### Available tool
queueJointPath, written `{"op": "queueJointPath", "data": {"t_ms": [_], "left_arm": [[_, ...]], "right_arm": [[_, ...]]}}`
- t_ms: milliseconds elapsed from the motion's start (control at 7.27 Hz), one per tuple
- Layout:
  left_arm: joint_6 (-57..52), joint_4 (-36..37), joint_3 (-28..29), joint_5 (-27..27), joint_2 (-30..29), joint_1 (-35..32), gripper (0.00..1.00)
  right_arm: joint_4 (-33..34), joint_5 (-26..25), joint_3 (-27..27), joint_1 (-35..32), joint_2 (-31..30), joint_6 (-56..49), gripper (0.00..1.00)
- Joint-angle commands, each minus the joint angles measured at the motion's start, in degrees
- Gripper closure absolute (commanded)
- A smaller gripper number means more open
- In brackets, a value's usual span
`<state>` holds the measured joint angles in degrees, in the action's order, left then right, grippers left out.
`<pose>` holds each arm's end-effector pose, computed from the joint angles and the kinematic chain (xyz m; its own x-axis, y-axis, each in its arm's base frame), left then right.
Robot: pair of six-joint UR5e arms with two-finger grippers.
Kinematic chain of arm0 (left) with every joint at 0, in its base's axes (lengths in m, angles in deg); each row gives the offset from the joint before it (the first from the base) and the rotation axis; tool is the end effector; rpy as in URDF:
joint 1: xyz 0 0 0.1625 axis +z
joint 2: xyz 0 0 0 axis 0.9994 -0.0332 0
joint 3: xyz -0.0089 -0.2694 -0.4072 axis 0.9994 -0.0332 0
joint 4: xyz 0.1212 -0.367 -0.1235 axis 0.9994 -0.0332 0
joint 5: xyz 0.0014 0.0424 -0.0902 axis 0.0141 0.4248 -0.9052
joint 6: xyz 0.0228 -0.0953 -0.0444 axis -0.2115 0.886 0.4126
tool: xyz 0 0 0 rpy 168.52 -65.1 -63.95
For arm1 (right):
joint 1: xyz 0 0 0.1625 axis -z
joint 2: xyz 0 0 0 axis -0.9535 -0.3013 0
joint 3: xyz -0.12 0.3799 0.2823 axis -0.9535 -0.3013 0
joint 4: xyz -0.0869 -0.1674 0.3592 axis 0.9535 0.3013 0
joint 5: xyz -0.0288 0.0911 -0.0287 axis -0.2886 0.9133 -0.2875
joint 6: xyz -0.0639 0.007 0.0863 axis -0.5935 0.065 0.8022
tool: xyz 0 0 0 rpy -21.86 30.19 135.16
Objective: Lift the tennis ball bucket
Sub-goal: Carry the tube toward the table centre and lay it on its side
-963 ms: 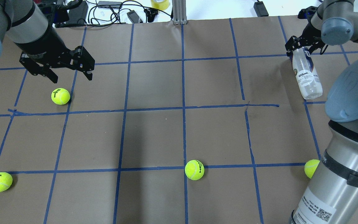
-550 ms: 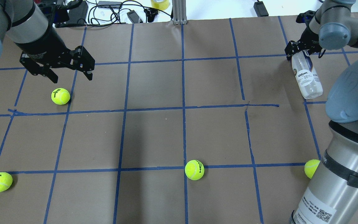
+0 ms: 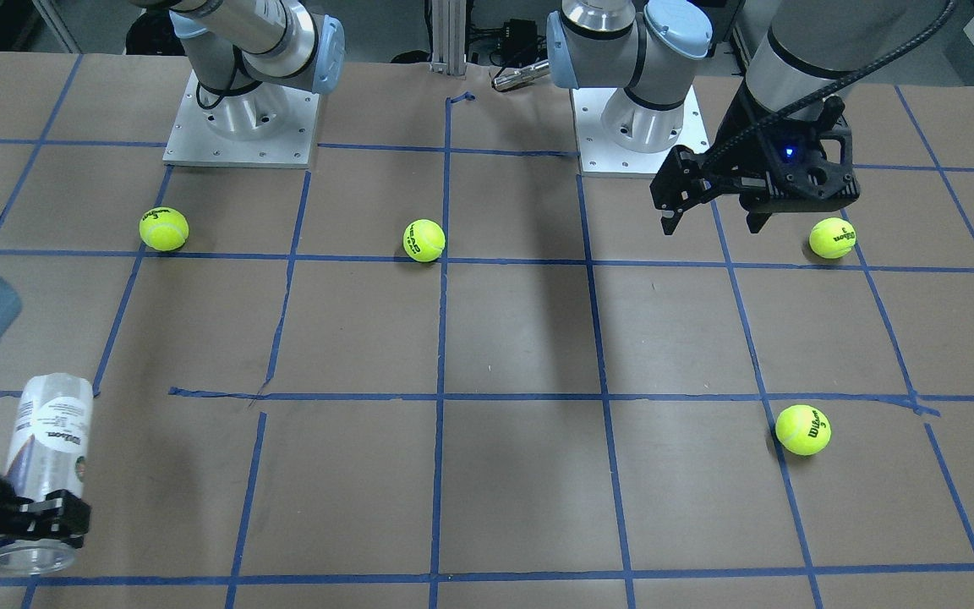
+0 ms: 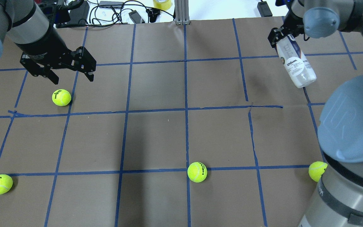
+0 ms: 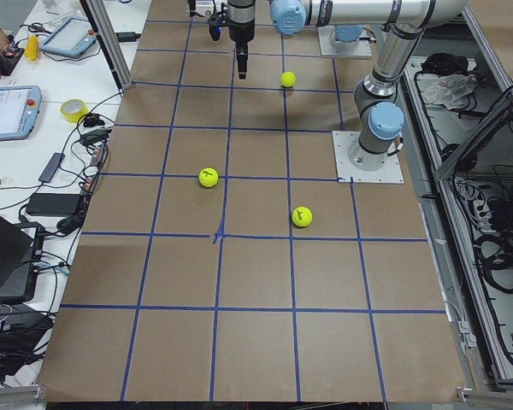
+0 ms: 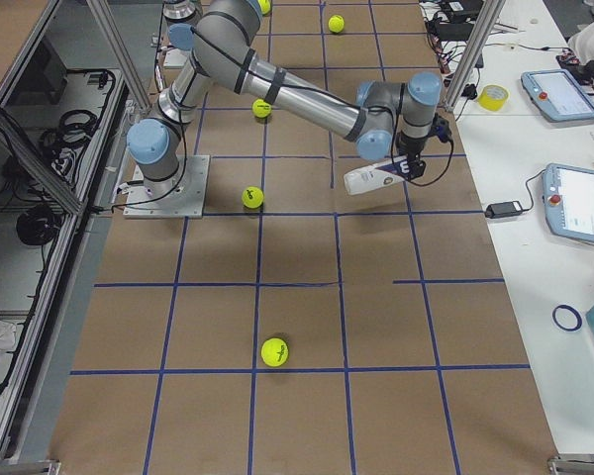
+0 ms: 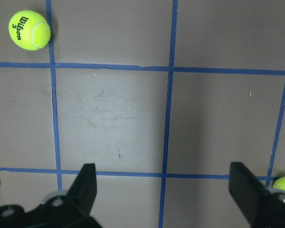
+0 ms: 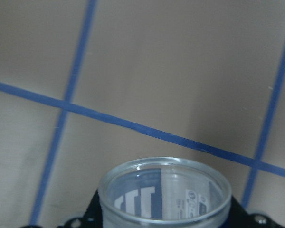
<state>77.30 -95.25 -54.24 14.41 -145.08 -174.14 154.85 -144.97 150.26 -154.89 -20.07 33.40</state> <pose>-0.0996 -0.4799 0.5407 -0.9986 -0.0522 -0.0085 -0.0521 0.9986 -0.0102 0.0366 -0.7630 0.3418 -0.9365 -0.3488 0.0358 -0.3503 0.9264 -0.1378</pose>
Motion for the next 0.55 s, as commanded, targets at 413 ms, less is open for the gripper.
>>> {"op": "queueJointPath", "data": {"t_ms": [413], "left_arm": [[-0.09,0.21,0.09,-0.04,0.00,0.18,0.00]], "right_arm": [[0.55,0.28,2.32,-25.06,-1.73,-17.54,0.76]]}}
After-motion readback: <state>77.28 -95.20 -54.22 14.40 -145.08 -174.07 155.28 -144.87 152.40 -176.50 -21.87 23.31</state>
